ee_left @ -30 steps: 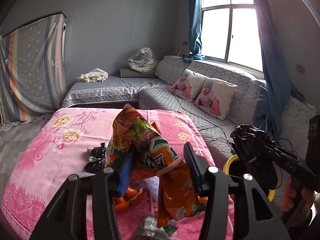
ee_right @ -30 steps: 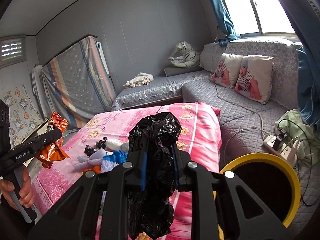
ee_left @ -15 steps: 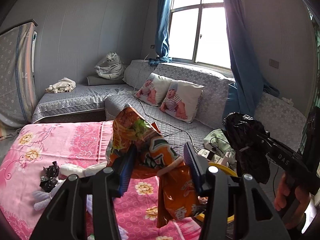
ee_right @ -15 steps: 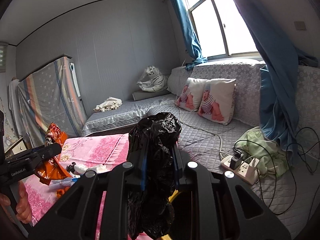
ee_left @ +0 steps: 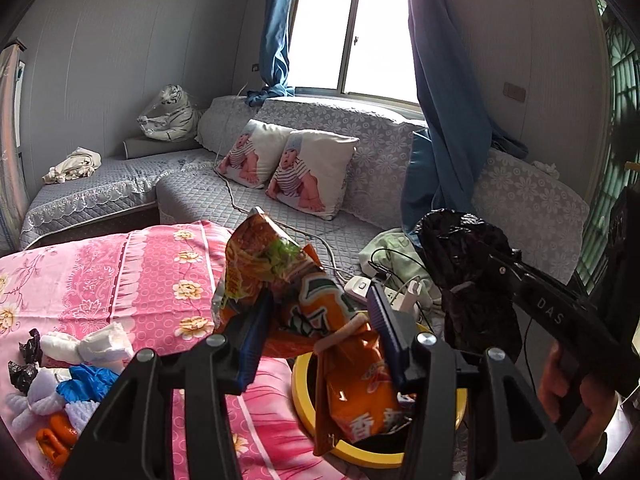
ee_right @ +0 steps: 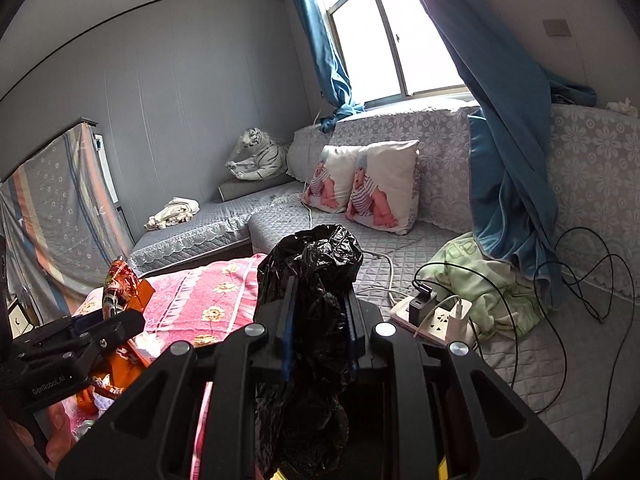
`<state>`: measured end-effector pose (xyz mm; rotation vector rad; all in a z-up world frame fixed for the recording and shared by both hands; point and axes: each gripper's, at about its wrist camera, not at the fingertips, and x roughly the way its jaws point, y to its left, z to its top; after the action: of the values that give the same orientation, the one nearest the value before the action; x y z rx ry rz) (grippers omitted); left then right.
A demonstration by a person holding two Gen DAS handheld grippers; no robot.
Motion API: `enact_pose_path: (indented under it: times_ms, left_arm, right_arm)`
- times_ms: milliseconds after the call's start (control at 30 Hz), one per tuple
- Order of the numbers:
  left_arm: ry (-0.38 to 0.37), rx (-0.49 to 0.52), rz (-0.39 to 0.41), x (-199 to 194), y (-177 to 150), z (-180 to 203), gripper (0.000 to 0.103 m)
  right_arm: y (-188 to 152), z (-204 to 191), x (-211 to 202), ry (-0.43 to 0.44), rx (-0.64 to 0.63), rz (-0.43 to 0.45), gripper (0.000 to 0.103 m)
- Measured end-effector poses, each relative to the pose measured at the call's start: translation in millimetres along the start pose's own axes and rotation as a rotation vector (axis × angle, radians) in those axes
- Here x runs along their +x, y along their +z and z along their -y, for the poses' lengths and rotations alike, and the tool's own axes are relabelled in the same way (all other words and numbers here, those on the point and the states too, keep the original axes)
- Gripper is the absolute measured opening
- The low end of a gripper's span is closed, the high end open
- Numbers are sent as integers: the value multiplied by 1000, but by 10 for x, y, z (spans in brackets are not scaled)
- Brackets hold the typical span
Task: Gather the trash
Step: 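Carry the orange wrapper and black bag over the yellow-rimmed bin with both tools, then open both tools to drop the wrapper and black bag into the bin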
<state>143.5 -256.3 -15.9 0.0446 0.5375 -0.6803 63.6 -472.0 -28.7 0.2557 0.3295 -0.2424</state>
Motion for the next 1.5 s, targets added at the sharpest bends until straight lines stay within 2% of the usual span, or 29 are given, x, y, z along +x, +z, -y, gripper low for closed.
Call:
enact_pose_path:
  times_ms: [433, 667, 767, 833, 900, 1167, 1500]
  left_arm:
    - [-53, 43, -226, 964, -441, 260, 47]
    - [-65, 51, -295, 1239, -590, 327, 47]
    - [-66, 43, -308, 1292, -614, 325, 48]
    - [-68, 24, -319, 1318, -638, 288, 52]
    - [-65, 9, -328, 1327, -651, 257, 61]
    - [-51, -33, -327, 1313, -642, 135, 63]
    - [-31, -64, -232, 926, -426, -119, 63]
  right_arm:
    - [-425, 465, 523, -91, 106, -136, 19]
    - [-589, 612, 753, -122, 137, -199, 19]
    - [-632, 634, 793, -131, 144, -213, 21]
    - [-649, 661, 810, -143, 154, -217, 35]
    - [-663, 697, 821, -153, 166, -220, 40]
    - [-668, 750, 804, -183, 176, -228, 40]
    - [-543, 542, 683, -156, 145, -197, 43]
